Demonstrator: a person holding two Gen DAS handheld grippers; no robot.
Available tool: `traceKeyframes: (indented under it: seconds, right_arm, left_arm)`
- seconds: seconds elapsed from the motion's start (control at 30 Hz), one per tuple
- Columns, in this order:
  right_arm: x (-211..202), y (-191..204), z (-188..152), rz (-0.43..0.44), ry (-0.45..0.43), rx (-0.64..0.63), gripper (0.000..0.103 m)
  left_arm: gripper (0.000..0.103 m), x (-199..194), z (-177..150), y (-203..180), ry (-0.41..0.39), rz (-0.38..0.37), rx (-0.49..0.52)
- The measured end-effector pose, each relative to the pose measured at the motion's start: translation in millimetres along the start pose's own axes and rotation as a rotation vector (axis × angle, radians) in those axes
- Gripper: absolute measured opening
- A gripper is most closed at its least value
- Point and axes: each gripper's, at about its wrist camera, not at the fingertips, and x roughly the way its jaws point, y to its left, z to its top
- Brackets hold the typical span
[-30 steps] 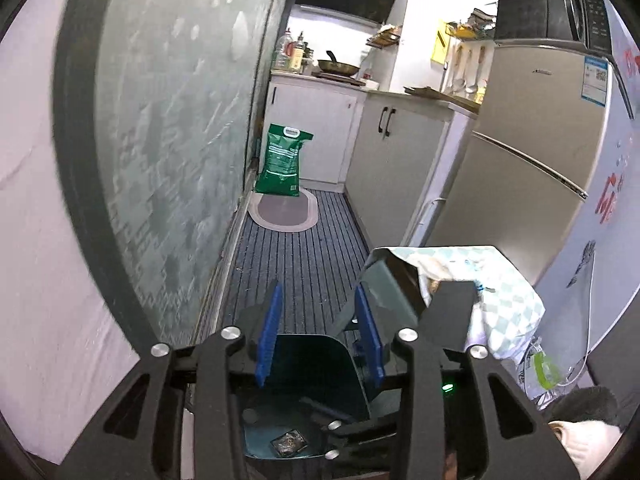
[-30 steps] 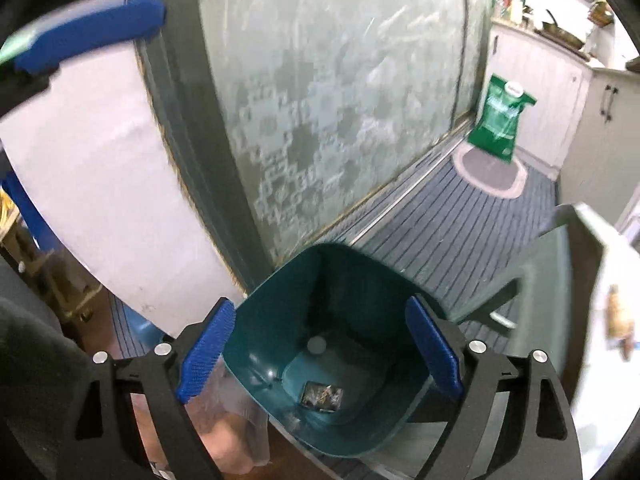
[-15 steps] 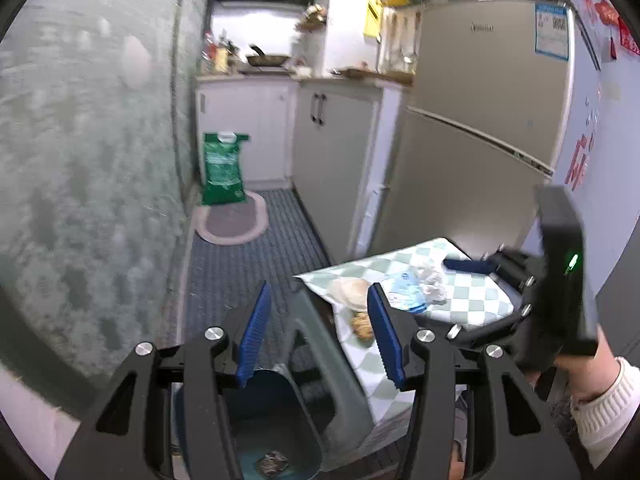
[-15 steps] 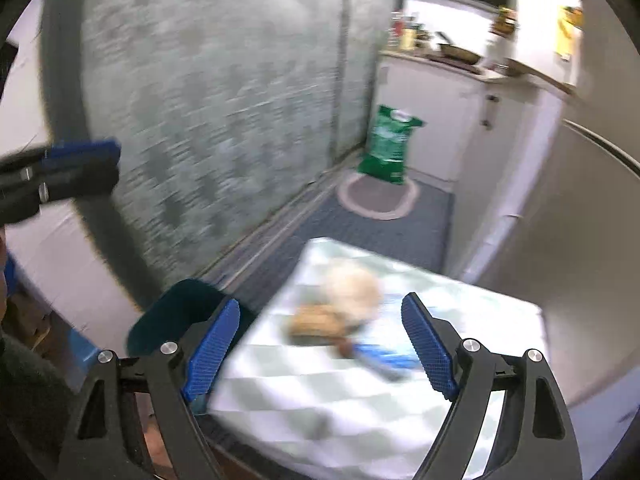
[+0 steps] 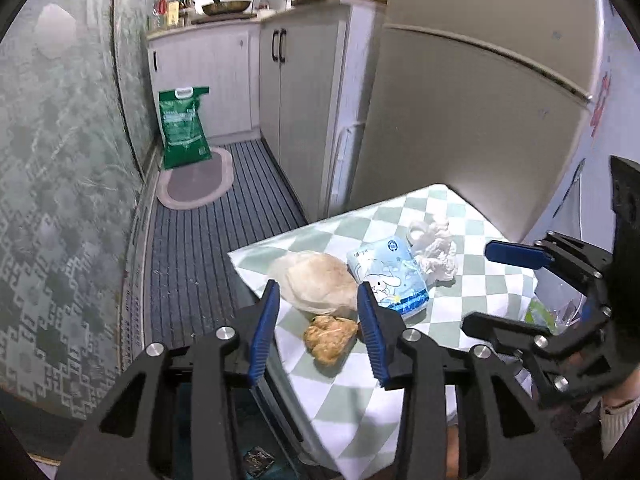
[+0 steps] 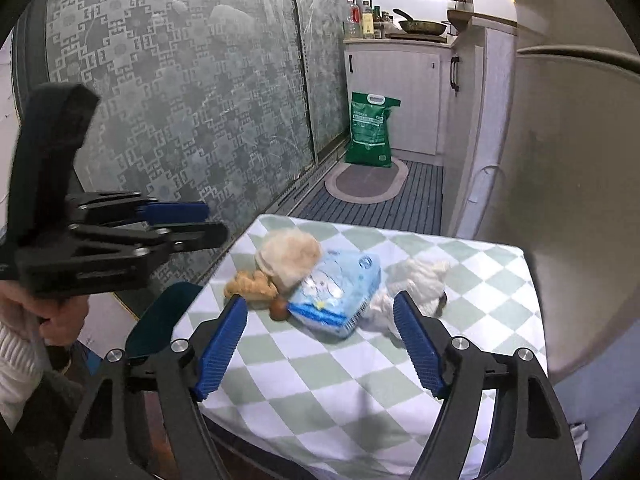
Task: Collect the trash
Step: 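Grasp the bread piece with the left gripper while the right gripper grasps the crumpled white tissue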
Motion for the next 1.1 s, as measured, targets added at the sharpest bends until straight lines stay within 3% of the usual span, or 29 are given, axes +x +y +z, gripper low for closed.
traceKeyframes:
  seconds: [0.2,0.37,0.57,0.8,0.9,1.1]
  right_arm:
    - [2.2,-19.9,-9.5,-0.016,0.005,0.022,0.076]
    - [1.7,-35.1,-11.7,-0.032,0.000,0.039,0.075]
    - [2.7,-40.9,-13.7,-0.039,0.007,0.040,0.068]
    - [12.7,-46.3,-19.0,-0.045,0.041,0.052,0.050]
    - [16.8,-47.3,-21.1,-0.050,0.053,0.058,0.047]
    - [22.9,-49.2,-21.3,-0.054,0.065,0.073,0.040]
  left_arm:
    - [0.032,34.2,2.8,0.8,0.047,0.027,-0.012]
    - [0.032,57.7,0.6,3.1,0.095,0.041,-0.017]
    - [0.031,69.6,-1.3,1.2,0.121,0.060,-0.001]
    - [0.013,75.3,-3.9,0.3,0.135,0.066,0.003]
    - [0.005,74.8,-4.6,0.7,0.136,0.062,0.000]
    - [0.002,67.4,-5.4,2.1,0.115,0.048,-0.011]
